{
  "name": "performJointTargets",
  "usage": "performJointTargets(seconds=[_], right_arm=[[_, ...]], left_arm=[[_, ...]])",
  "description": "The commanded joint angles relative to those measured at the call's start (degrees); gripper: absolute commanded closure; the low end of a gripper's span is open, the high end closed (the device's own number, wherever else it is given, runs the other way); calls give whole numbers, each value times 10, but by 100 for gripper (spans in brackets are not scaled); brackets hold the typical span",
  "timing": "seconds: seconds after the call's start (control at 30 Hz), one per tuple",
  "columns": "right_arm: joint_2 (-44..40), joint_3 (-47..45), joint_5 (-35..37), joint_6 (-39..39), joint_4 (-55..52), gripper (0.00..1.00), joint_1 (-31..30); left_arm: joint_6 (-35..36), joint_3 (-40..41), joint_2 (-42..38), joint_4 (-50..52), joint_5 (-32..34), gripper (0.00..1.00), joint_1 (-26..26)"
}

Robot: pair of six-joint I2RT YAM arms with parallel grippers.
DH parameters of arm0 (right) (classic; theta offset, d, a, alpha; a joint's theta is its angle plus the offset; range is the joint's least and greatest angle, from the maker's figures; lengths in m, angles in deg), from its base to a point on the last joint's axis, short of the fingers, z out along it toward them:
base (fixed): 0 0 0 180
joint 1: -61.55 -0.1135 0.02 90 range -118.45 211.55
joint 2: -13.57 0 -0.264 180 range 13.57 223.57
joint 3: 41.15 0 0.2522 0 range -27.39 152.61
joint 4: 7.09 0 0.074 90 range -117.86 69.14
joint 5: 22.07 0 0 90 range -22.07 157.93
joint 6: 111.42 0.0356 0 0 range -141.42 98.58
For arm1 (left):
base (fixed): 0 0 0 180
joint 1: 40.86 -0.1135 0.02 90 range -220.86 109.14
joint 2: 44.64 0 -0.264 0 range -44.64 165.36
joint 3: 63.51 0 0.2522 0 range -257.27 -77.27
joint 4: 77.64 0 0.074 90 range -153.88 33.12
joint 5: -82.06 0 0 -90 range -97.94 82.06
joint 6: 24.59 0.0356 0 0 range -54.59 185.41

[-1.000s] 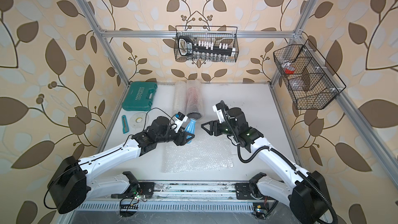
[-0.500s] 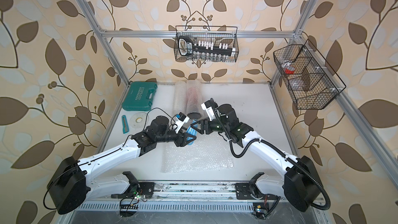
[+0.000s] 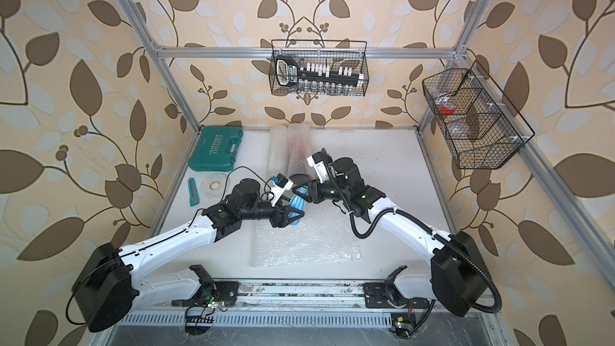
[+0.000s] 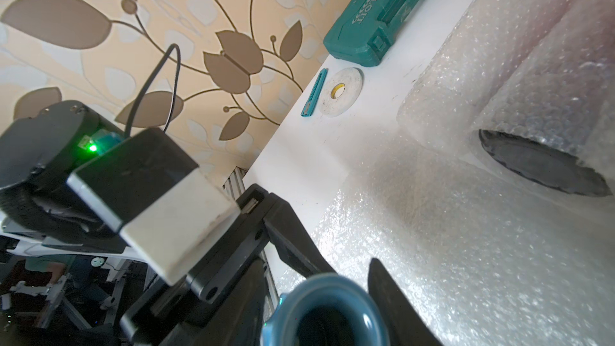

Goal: Unwrap the vase from the bubble wrap
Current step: Pick up the vase from the bubble wrap.

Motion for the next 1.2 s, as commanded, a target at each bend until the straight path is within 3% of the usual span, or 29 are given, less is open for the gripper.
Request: performJointTargets(seconds=[0.0,0.27,0.47,0.63,0.8,0.87,1.17], right_arm=[[8,17,-22,4,19,57,-3],[7,13,-16,10,25,72,-4],[3,14,11,5,17,76,-2],[-5,17,34,-10,-6,77,19],[-10,21,54,-38,-30,77,61],[-13,25,66,-53,-41,77,80],[9,61,117,-118,-59,77,171]], left_arm=[[7,-9,-21,-38,-18,44,5],[8,-10,-20,-32,-19,40,4],[12,-20,-24,9,-3,15,5],[-2,-25,-73,81,98,8,4],[-29,-60,-129,208,235,6,2],[-47,-81,-148,270,281,1,-2],[-25,-132,-184,429,295,1,-28]])
